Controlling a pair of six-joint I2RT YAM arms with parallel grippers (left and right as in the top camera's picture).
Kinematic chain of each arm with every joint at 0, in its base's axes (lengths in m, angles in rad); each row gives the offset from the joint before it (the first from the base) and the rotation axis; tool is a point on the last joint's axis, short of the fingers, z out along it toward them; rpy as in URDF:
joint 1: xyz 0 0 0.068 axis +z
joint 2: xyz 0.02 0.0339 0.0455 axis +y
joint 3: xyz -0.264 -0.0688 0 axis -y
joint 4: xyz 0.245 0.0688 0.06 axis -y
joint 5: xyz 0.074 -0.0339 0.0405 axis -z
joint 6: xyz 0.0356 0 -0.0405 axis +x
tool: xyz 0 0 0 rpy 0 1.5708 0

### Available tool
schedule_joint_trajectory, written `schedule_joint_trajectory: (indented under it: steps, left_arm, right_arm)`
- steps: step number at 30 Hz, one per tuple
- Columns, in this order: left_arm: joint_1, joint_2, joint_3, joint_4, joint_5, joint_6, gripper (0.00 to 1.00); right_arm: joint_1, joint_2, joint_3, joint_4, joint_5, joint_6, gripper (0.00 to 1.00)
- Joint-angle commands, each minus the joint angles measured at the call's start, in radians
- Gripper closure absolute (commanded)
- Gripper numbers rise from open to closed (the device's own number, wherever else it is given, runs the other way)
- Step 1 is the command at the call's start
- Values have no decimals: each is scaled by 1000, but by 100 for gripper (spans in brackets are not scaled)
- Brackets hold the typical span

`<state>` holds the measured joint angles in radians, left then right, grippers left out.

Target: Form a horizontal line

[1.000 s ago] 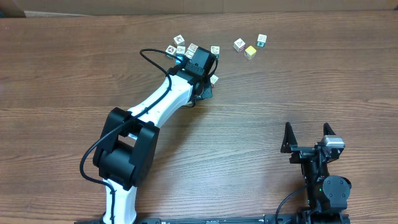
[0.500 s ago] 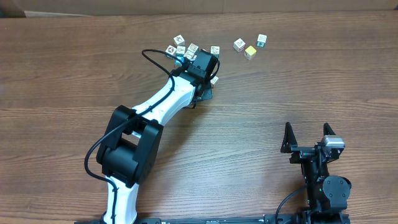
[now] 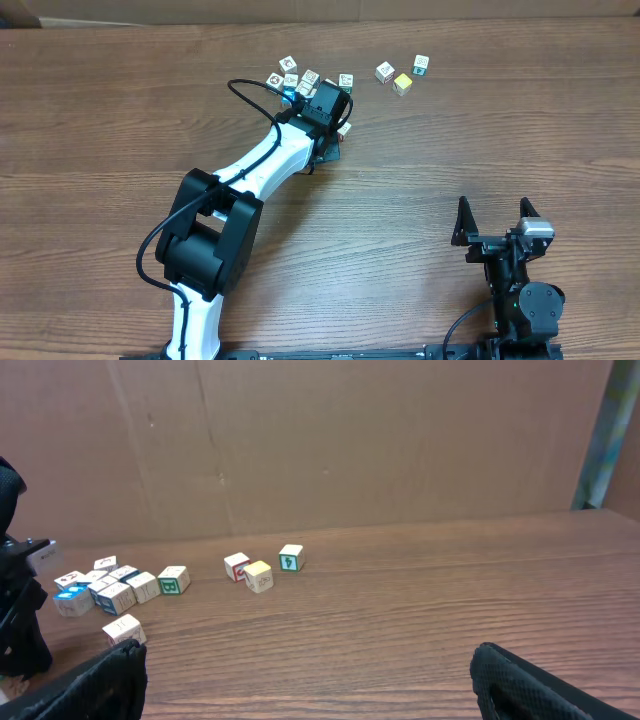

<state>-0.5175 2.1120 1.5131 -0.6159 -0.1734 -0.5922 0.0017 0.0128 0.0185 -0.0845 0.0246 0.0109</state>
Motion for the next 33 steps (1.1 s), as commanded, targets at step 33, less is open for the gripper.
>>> schedule_joint_trajectory:
  steps: [33]
  left_arm:
    - [-5,14,34,-72,-47,108,96]
  right_arm:
    - [5,-10,-11,3,-4,-5,0]
